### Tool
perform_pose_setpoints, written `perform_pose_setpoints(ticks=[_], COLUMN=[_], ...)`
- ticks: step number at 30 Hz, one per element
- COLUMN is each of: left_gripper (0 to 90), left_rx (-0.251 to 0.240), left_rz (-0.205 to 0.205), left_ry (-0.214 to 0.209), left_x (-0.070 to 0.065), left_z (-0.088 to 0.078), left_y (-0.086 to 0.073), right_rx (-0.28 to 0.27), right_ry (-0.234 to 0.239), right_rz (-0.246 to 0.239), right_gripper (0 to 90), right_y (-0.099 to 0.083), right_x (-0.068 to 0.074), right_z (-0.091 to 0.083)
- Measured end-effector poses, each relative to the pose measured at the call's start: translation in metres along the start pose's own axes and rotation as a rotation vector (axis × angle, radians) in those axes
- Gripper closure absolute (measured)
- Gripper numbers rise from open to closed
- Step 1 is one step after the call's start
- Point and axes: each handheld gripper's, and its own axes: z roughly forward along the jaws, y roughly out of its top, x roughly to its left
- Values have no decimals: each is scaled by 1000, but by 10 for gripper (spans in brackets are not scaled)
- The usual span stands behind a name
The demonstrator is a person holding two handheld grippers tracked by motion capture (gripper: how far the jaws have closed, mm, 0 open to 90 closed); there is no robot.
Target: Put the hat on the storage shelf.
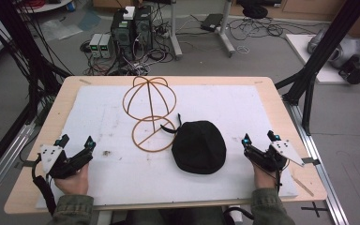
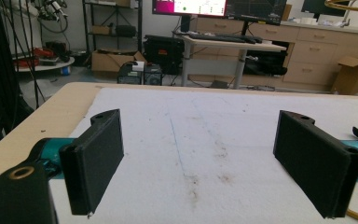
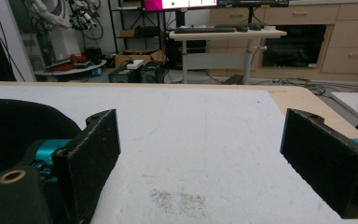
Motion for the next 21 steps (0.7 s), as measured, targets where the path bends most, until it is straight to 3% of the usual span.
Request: perform_pose_setpoints(ticks=[14,21], left_gripper=[162,162], left_rx=[9,14], left_rz=[2,4], left_ry=[-2,-8], left_x=[-1,-2], left_z=[0,1], left_y=[0,-1], right_rx=[-7,-5], right_ry=[54,95], right_rz=[-14,-72], right_gripper=[111,112], right_y=[7,12], right_x=[11,21], right_z=[2,6])
